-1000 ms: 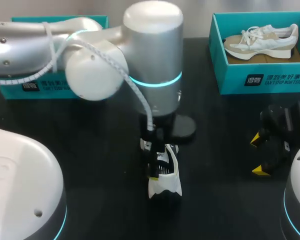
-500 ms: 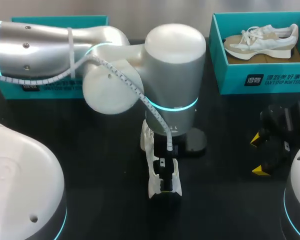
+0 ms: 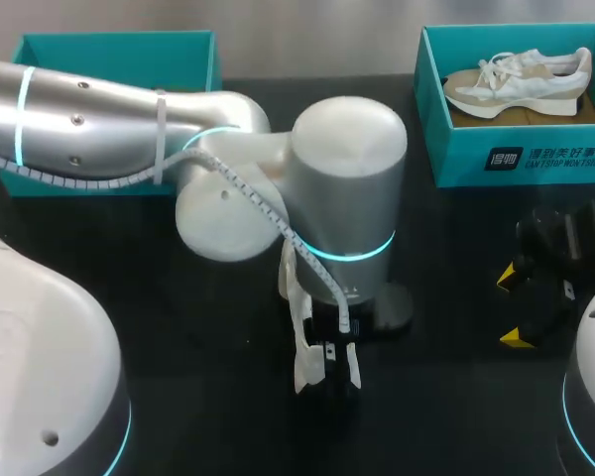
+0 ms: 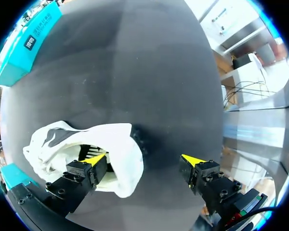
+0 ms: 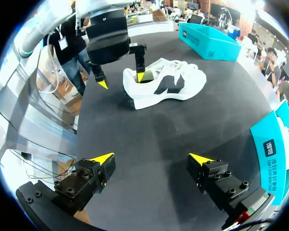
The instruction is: Take the shoe out of the shoebox, open the shoe tongue, remove and reinsert the insole, then place the shoe into the shoebox
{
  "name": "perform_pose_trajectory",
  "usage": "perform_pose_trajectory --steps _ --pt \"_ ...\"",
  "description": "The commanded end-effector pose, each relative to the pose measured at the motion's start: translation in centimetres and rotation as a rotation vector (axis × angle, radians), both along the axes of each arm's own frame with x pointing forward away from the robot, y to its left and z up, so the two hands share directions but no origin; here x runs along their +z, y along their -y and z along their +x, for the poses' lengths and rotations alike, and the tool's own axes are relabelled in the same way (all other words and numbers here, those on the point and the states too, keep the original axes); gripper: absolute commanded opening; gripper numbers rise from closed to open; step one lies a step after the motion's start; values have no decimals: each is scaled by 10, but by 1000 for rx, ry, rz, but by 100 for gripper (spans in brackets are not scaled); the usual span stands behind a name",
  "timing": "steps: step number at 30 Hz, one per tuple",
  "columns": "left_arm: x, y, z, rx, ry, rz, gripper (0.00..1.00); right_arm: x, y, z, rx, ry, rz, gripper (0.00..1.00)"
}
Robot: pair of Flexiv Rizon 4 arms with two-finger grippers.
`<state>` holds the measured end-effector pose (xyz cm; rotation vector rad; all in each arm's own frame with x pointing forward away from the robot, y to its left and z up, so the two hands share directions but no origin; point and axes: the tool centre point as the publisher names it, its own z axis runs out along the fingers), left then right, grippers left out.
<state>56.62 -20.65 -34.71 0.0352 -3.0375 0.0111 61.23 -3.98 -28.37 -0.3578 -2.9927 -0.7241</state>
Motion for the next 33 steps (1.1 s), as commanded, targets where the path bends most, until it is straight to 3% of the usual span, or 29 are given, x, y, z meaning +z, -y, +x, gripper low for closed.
perform_pose_trajectory --steps 1,14,18,23,28,33 --pt "-12 -2 0 4 4 -11 100 0 -1 0 -1 0 -3 100" --pt "-31 0 2 -6 23 -30 100 0 -1 0 -1 0 -3 100" --pt "-36 1 0 3 39 -18 88 0 -1 0 -1 0 -3 100" --pt "-40 1 1 10 41 -12 88 0 -1 0 -1 0 -3 100" --pt "-43 2 0 16 49 3 79 0 -1 0 -1 0 -3 100" --pt "-47 4 1 26 54 22 51 0 -1 0 -1 0 -3 100"
